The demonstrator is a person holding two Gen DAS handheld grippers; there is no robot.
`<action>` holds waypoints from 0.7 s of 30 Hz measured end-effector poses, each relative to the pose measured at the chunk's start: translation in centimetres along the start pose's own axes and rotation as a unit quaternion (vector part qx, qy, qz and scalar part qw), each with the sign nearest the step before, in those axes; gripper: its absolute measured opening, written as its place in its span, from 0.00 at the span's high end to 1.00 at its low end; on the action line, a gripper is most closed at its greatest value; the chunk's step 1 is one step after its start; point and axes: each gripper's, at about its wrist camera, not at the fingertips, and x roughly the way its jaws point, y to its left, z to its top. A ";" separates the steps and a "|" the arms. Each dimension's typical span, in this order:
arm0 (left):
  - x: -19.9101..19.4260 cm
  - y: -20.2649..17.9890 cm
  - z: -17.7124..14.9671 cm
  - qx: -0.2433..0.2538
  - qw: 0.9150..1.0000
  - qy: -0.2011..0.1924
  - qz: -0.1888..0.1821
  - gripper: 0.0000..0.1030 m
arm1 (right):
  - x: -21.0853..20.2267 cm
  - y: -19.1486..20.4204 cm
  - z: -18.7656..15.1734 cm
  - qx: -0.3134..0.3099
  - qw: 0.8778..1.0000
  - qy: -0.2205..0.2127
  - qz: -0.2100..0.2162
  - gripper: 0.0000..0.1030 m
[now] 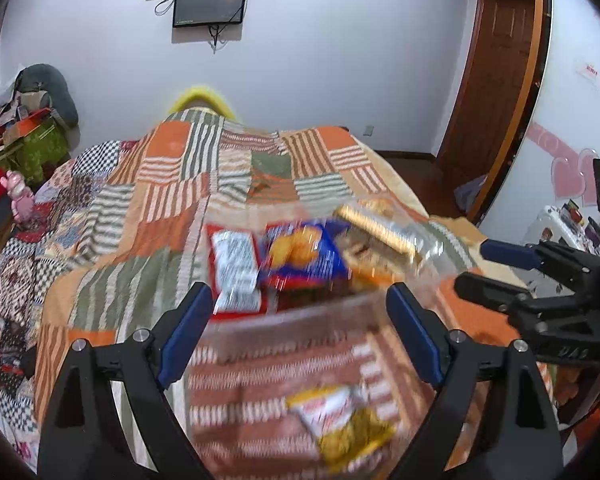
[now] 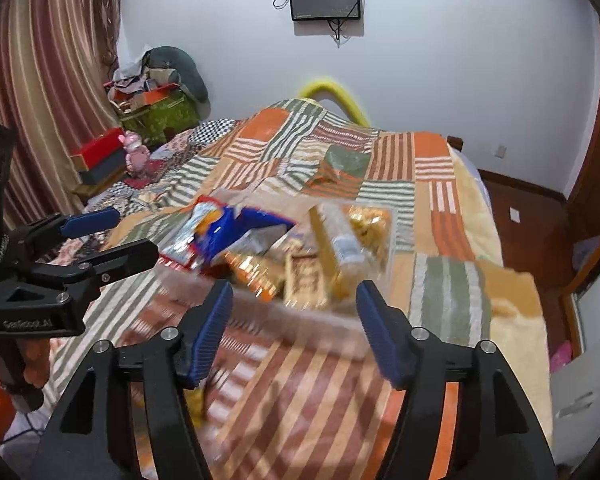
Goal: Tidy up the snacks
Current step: 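Drop the long bread into the box with the right tool while the left drops the blue bag in, then grasp the clear orange snack bag with the right tool while the left grasps the yellow chip bag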
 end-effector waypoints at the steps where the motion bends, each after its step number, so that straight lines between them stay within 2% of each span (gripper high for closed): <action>1: -0.5 0.2 -0.8 0.002 1.000 0.006 0.002 0.13 | -0.3 0.3 -0.6 0.002 1.000 0.003 0.004 0.37; 10: -3.3 1.1 -6.9 -0.003 0.999 0.041 0.011 0.13 | -1.0 3.8 -4.9 0.012 0.999 0.035 0.035 0.26; 14: -3.9 1.6 -9.1 -0.018 0.998 0.059 0.007 0.13 | 0.1 5.6 -6.9 0.009 0.997 0.062 0.050 0.21; 21: -4.5 1.8 -11.7 -0.026 0.996 0.080 0.009 0.13 | 3.4 6.5 -9.8 0.016 0.991 0.122 0.057 0.20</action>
